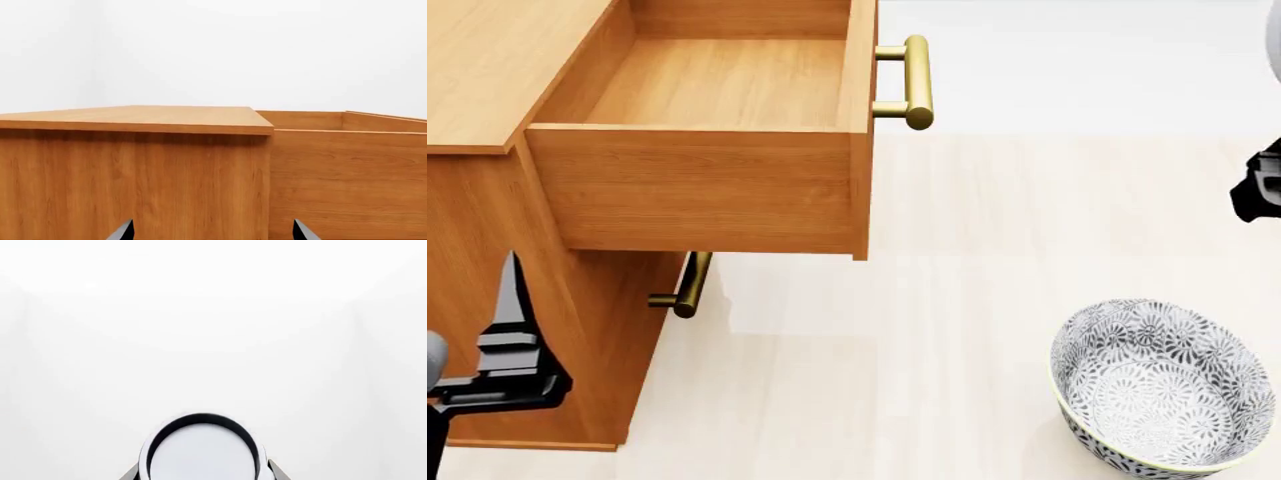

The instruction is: Put the ketchup in the top drawer of the cabinet.

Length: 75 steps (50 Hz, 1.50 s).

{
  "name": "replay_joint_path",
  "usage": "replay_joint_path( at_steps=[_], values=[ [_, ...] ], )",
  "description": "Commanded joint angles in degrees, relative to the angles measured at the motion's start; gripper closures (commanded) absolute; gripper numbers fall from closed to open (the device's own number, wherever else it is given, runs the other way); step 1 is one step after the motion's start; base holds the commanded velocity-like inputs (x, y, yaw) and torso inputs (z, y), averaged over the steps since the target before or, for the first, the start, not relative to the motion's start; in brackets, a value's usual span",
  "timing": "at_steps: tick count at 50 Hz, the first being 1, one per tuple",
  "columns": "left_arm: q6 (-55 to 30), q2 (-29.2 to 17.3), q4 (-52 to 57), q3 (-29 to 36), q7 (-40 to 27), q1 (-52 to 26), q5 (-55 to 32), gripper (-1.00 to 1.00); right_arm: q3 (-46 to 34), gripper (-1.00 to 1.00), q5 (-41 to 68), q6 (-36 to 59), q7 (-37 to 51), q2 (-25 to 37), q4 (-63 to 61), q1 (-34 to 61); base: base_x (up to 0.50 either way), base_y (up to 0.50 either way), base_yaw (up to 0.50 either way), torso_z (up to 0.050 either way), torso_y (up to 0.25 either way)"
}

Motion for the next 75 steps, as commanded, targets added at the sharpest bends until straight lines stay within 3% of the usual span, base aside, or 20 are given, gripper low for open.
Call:
replay_joint_path(
  at_steps=[1,41,66,73,75],
  values=[
    [0.36,-0.07,-0.68,0.25,-0.02,-0.32,-0.14,-1.0,-6.71,1.0,-4.08,-0.24,-1.25,-0.17,4.14,7.94,0.0,0.0,0.0,0.0,0.0],
    [1.49,-0.37,-1.9,0.6,-0.59,-0.41,-0.61,-1.0,-30.01,1.0,-24.03,-10.83,-11.71,-12.17,38.3,34.79,0.0,0.0,0.0,0.0,0.0],
    [1.79,-0.58,-2.21,0.81,-1.0,-0.39,-1.06,-1.0,-39.23,1.0,-34.7,-23.9,-20.18,-24.24,73.68,55.4,0.0,0.0,0.0,0.0,0.0],
    [1.6,-0.75,-2.04,0.98,-1.23,-0.55,-1.03,-1.0,-40.42,1.0,-36.96,-31.76,-24.36,-29.36,92.06,63.42,0.0,0.0,0.0,0.0,0.001],
    [1.65,-0.8,-2.04,1.01,-1.26,-0.48,-1.04,-1.0,-40.9,1.0,-38.3,-36.88,-26.19,-31.77,102.53,67.42,0.0,0.0,0.0,0.0,0.0]
  ],
)
